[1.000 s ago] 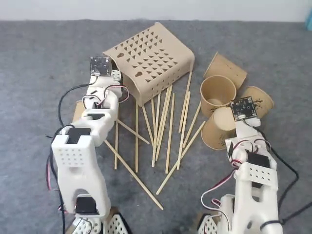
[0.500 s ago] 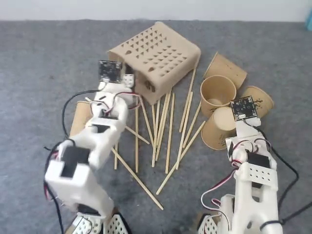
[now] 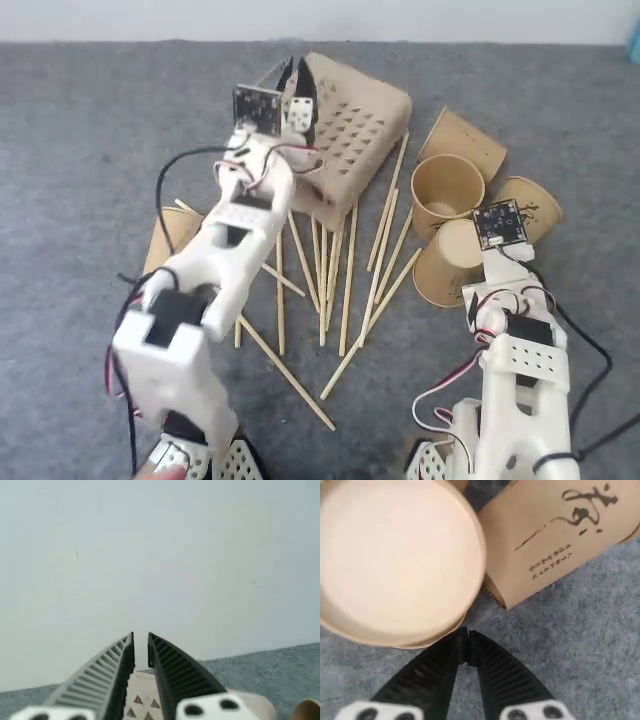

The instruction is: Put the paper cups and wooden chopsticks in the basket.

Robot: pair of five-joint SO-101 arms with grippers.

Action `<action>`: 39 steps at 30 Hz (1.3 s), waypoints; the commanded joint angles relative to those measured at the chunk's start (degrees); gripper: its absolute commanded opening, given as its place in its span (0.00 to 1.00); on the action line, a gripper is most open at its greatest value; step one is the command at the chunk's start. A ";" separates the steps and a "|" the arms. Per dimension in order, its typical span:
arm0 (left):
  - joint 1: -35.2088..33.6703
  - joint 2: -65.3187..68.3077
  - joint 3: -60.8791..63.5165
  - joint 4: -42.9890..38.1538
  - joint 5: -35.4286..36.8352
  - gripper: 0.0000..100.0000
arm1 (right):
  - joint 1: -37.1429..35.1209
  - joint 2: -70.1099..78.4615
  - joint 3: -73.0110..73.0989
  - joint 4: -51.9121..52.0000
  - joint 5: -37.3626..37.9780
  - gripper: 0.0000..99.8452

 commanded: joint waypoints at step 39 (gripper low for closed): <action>-23.30 -3.87 -21.14 70.33 -19.60 0.26 | -1.63 -1.10 -0.26 -1.19 3.87 0.01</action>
